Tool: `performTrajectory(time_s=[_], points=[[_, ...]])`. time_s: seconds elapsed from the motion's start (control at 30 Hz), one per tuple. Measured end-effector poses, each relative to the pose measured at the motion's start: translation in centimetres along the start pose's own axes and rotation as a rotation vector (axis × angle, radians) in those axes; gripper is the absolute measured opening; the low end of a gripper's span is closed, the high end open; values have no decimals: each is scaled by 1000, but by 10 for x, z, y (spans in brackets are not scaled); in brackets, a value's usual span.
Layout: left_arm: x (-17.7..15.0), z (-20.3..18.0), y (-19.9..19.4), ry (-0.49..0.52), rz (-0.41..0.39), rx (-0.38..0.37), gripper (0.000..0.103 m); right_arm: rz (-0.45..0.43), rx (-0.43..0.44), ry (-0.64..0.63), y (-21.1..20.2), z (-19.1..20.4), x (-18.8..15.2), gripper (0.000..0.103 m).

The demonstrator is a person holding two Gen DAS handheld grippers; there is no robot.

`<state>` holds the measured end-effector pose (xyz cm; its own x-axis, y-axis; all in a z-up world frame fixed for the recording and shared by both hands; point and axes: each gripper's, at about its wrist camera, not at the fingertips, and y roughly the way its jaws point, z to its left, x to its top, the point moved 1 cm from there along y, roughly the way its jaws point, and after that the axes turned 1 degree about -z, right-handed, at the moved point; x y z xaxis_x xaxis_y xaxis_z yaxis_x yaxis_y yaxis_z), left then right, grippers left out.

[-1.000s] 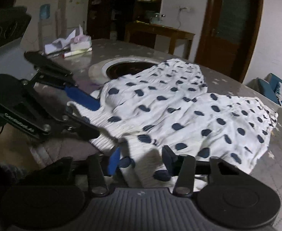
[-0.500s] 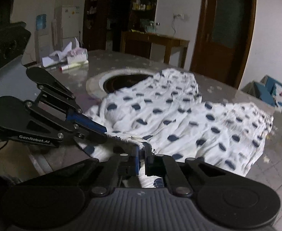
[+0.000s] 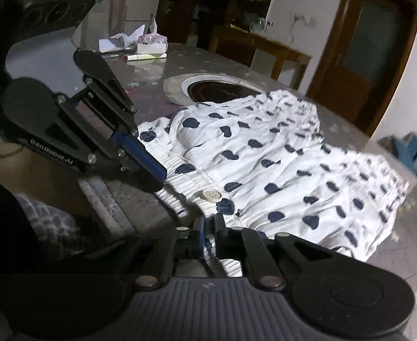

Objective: Fold clothes

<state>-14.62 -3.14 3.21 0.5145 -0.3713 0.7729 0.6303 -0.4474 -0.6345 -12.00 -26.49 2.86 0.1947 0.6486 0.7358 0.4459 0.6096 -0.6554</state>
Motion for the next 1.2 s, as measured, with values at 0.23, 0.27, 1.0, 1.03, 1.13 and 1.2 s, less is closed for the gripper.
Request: performTrajectory(time_s=[0.23, 0.27, 1.0, 1.03, 1.13, 1.2], points=[[16, 11, -24, -50, -84, -6, 7, -40, 76, 129, -25, -21, 4, 8], [20, 15, -26, -67, -102, 4, 7, -57, 60, 151, -26, -25, 7, 8], [32, 36, 23, -241, -87, 100, 7, -112, -153, 412, -29, -70, -23, 39], [32, 43, 23, -265, -89, 118, 7, -123, -156, 400, -26, -71, -19, 39], [30, 63, 27, -338, -71, 173, 7, -128, -165, 394, -10, -78, -15, 42], [26, 74, 29, -373, -51, 203, 7, -118, -178, 417, -1, -84, -19, 42]])
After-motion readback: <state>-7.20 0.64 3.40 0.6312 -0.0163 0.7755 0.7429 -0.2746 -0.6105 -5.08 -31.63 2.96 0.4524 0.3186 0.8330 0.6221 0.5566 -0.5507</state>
